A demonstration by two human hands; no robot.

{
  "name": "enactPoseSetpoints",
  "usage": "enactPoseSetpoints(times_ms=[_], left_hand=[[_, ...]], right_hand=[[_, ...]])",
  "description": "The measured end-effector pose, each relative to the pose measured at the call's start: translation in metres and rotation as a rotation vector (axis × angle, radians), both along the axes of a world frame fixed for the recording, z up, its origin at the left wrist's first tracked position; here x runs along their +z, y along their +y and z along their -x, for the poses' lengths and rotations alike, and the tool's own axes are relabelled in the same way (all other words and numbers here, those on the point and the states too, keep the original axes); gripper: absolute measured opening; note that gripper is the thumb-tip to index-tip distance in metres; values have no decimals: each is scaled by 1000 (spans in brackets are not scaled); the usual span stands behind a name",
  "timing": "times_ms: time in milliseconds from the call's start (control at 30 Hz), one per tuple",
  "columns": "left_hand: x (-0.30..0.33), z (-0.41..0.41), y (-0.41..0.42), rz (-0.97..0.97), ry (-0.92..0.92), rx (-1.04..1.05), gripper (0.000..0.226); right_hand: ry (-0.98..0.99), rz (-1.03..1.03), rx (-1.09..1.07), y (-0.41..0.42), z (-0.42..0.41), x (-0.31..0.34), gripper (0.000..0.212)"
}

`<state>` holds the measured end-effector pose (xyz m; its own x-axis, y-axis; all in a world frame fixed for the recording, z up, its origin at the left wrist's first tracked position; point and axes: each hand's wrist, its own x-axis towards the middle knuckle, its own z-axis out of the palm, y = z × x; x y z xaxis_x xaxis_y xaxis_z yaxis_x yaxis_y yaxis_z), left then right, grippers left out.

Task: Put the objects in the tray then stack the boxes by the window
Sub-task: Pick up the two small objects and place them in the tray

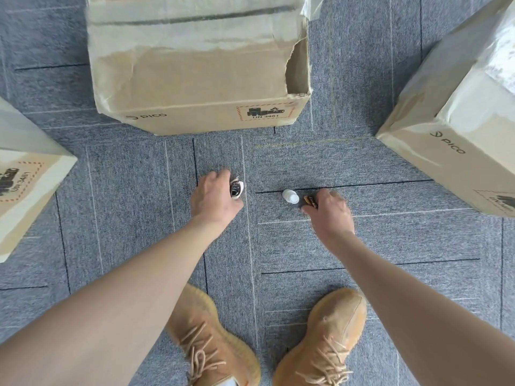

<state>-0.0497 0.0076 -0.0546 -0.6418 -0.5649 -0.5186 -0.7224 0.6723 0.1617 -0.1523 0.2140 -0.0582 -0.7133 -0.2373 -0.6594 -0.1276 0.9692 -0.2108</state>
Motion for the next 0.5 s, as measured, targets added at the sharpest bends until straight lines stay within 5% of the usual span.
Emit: enactPoseSetpoints(times_ms=[267, 500], left_hand=[[13, -7, -4, -208, -56, 253, 42], [16, -17, -4, -305, -46, 302, 36]], right_hand=[[-129, 110, -179, 1, 0, 1, 21], [-522, 415, -925, 4, 8, 15, 25]])
